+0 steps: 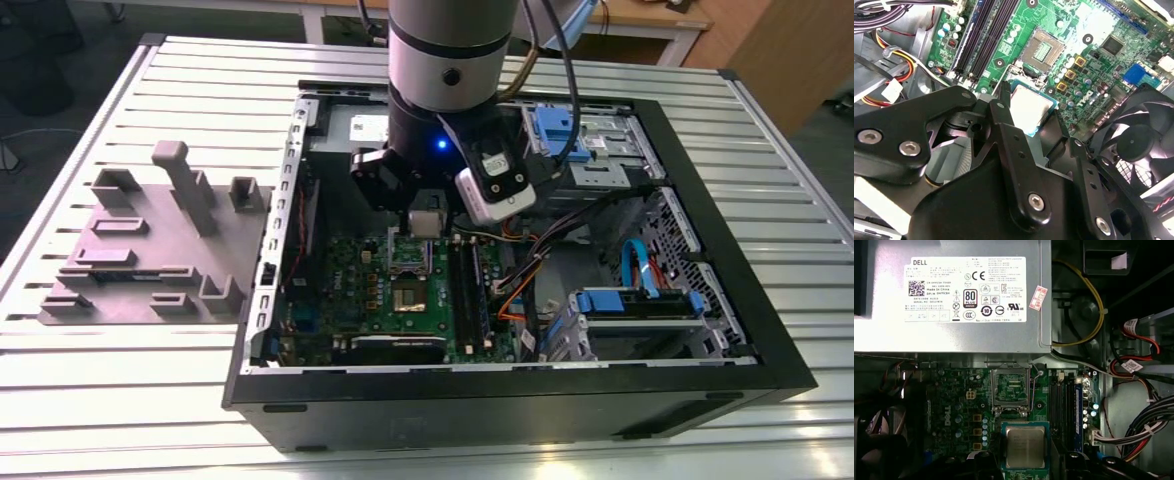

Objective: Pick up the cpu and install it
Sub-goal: 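Place the cpu into insertion slot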

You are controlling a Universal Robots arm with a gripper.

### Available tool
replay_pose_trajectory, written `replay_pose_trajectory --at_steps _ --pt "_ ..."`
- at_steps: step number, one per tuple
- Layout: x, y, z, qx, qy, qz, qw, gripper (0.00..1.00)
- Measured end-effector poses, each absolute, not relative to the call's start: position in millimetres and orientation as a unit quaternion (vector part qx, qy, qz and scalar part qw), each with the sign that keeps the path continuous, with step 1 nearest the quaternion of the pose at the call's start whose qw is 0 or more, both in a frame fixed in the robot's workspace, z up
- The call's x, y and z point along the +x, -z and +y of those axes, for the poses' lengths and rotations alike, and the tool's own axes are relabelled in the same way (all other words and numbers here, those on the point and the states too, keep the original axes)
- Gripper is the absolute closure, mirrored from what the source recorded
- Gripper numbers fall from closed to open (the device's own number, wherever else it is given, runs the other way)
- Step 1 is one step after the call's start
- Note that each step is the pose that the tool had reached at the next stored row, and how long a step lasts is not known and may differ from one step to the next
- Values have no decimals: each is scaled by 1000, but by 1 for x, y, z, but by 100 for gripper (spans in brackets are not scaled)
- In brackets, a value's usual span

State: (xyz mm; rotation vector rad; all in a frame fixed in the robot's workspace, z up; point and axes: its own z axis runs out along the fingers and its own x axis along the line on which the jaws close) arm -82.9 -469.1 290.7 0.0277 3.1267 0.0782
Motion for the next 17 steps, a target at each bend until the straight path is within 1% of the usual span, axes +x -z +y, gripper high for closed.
replay_pose_trajectory --at_steps 17 --pt "-83 -290 -469 3 -31 999 7 53"
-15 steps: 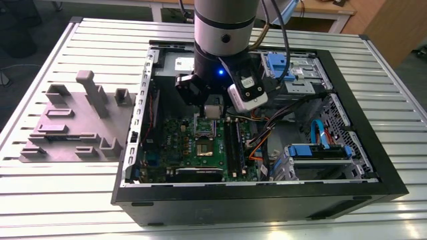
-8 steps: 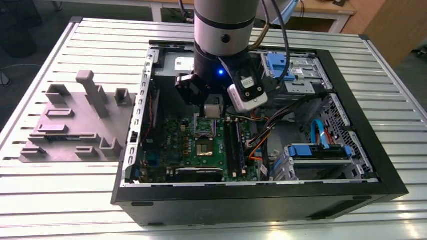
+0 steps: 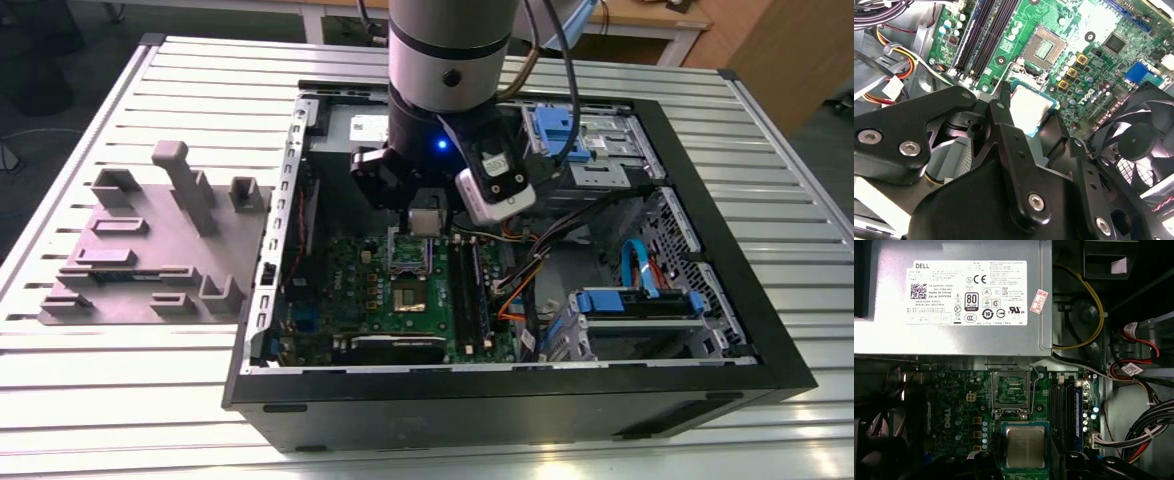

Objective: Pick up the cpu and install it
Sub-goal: 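Place the cpu into insertion slot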

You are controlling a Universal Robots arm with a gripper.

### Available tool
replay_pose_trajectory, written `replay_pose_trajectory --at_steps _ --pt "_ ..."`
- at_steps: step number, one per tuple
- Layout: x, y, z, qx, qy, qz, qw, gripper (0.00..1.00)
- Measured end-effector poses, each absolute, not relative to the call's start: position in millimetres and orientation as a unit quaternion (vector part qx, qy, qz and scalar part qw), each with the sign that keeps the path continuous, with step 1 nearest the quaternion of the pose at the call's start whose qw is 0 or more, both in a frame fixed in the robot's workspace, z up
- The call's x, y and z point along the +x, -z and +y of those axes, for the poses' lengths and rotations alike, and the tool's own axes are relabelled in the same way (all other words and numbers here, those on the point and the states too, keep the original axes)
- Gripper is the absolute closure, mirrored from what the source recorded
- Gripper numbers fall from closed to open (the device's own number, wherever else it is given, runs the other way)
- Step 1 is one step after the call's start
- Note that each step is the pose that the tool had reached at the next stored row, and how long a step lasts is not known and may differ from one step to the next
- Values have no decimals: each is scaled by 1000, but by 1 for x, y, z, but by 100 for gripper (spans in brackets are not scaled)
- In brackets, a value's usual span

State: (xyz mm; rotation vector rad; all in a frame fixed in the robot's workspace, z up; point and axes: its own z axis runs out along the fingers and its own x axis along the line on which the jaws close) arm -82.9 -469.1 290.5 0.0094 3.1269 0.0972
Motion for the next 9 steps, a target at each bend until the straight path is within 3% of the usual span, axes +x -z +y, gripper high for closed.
replay_pose_trajectory --at_steps 9 --pt "-83 -277 -469 -14 -31 999 5 53"
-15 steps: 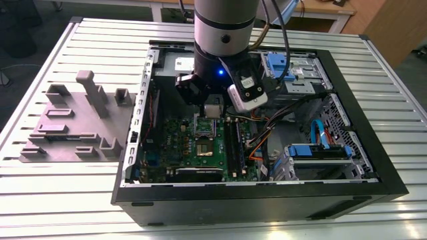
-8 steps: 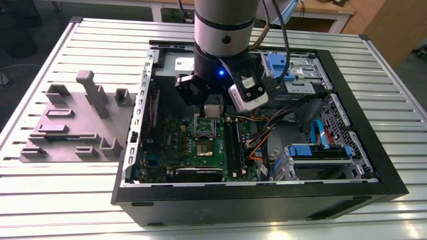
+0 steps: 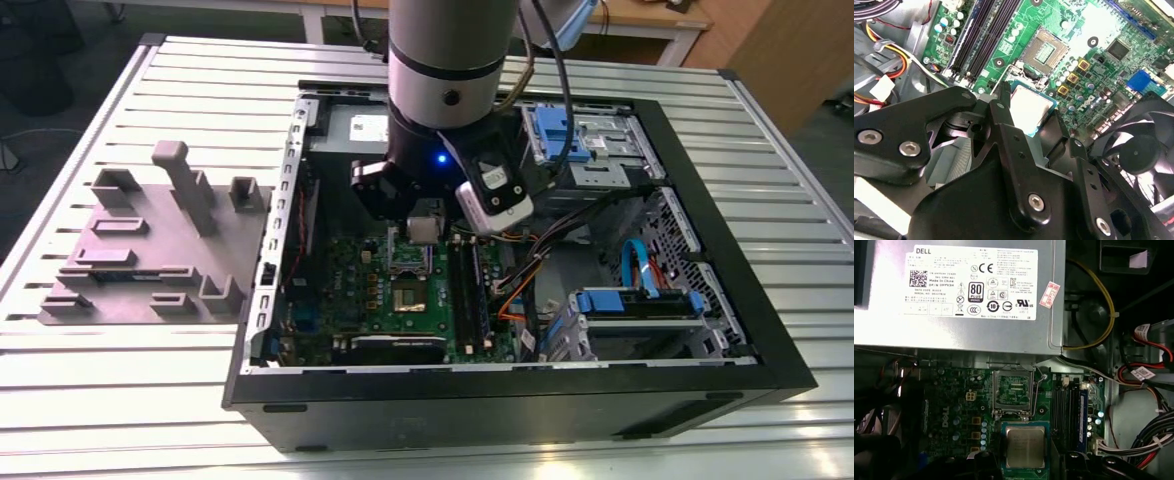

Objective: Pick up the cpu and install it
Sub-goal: 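Place the cpu into insertion slot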

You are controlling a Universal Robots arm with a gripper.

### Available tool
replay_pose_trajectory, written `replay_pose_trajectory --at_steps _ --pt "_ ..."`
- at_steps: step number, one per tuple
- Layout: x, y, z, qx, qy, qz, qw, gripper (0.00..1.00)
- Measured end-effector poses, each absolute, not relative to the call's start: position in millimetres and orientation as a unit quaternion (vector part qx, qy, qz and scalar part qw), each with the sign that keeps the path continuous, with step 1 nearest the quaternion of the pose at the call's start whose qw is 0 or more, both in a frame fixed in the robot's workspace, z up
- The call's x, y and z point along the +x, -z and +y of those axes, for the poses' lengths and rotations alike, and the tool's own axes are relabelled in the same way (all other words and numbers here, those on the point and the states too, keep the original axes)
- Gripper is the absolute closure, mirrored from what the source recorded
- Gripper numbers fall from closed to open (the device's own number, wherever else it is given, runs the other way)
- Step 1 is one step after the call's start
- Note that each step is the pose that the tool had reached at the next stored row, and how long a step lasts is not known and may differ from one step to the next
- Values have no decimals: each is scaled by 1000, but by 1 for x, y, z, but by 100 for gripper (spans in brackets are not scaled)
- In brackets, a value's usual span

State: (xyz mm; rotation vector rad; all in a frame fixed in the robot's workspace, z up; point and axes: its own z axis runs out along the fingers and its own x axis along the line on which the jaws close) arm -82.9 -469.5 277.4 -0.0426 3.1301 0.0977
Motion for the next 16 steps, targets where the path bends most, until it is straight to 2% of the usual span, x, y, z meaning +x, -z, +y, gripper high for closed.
replay_pose_trajectory --at_steps 11,16 --pt "-83 -267 -476 -14 -30 999 1 53" --pt "-83 -266 -476 -14 -4 1000 1 53"
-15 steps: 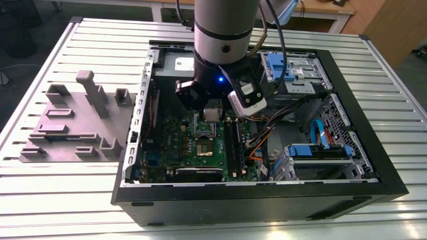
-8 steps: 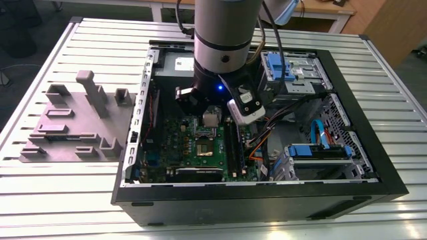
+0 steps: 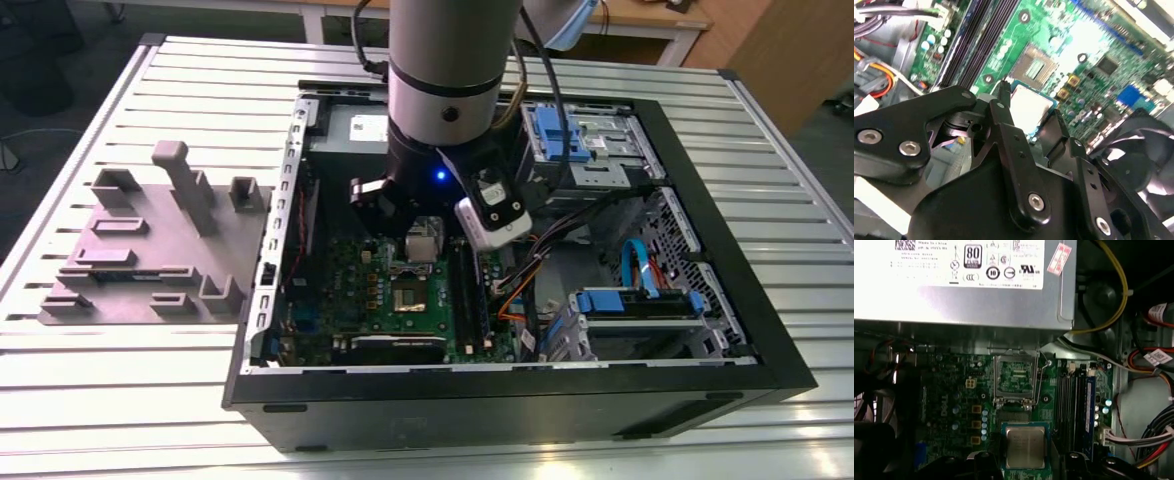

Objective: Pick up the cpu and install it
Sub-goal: 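Place the cpu into insertion slot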

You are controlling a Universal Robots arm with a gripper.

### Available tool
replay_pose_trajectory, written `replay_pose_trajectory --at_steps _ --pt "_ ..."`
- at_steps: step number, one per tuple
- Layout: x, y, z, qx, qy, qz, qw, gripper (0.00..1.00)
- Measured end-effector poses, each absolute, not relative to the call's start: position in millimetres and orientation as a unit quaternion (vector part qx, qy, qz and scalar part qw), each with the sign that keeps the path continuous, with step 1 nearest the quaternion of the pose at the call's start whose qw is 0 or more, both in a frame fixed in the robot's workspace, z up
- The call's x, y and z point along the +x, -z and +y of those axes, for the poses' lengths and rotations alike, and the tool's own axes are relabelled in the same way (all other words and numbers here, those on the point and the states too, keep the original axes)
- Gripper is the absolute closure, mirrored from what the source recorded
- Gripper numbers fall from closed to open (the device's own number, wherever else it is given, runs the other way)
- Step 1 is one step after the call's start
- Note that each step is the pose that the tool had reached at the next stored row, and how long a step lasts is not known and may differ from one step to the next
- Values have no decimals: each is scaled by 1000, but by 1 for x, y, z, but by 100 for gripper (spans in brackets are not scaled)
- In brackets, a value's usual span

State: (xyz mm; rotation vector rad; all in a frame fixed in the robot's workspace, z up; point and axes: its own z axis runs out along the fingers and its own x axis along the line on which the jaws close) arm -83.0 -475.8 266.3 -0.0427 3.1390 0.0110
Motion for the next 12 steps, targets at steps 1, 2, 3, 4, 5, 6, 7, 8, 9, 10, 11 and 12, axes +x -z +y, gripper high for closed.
replay_pose_trajectory --at_steps 1,2,3,4,5,6,7,8,9,10,11,12 --pt "-83 -266 -476 -13 2 1000 1 53" --pt "-83 -265 -476 -13 3 1000 1 53" --pt "-83 -265 -476 -13 3 1000 1 53" --pt "-83 -264 -476 -13 3 1000 1 53" --pt "-83 -263 -476 -13 3 1000 1 53" --pt "-83 -262 -476 -13 3 1000 1 53" --pt "-83 -261 -476 -13 3 1000 1 53" --pt "-83 -260 -477 -13 3 1000 1 53" --pt "-83 -258 -477 -13 3 1000 1 53" --pt "-83 -256 -477 -13 3 1000 1 53" --pt "-83 -254 -477 -13 3 1000 1 53" --pt "-83 -252 -477 -13 3 1000 1 53"
